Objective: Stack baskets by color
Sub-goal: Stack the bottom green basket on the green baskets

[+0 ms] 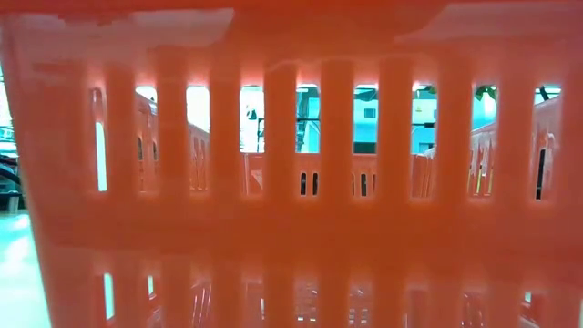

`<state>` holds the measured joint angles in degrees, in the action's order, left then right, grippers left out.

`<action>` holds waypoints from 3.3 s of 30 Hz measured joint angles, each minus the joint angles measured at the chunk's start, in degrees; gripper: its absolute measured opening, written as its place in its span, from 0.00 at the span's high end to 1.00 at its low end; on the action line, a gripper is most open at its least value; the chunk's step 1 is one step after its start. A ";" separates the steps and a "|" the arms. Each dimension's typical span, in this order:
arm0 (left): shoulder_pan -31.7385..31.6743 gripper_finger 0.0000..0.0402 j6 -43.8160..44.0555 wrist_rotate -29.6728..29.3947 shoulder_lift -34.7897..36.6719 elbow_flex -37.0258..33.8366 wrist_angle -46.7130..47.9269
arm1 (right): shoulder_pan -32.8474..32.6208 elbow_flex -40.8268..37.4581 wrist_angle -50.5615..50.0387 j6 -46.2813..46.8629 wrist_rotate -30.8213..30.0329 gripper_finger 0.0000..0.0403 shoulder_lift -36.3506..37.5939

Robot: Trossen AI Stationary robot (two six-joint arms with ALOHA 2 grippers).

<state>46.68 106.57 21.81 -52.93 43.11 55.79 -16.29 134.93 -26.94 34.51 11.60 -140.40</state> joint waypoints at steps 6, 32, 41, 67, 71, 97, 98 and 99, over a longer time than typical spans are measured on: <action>6.66 0.52 8.45 -6.15 -4.75 -0.02 -10.76 | 0.00 0.00 0.04 -0.24 0.52 0.47 0.00; 8.02 0.52 10.03 -20.31 -26.42 -0.02 -24.02 | 0.53 -0.07 -5.41 7.78 -7.45 0.49 -0.52; 7.82 0.52 10.09 -27.23 -26.79 -0.02 -24.26 | 0.13 -1.51 -6.16 10.53 -7.42 0.50 -0.57; 2.76 0.52 4.25 -31.75 -26.77 -0.02 -25.54 | -0.04 -1.40 -6.44 10.67 -11.59 0.51 -0.52; 2.75 0.52 3.99 -31.70 -26.77 -0.02 -24.94 | -0.04 -1.40 -6.70 9.94 -11.82 0.51 -0.52; 2.71 0.52 2.09 -25.87 -25.02 0.50 -28.35 | -0.50 -1.40 -7.56 8.56 -11.78 0.51 -1.49; 2.71 0.52 0.75 -25.00 -24.07 1.44 -28.11 | -0.54 -1.40 -7.63 8.57 -11.56 0.51 -1.40; 2.71 0.52 -0.43 -24.67 -22.94 2.39 -27.39 | -0.55 -1.41 -8.08 8.44 -11.57 0.51 -1.02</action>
<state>49.39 106.13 -2.86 -75.87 45.50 28.40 -16.84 133.53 -35.02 42.94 0.02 -141.42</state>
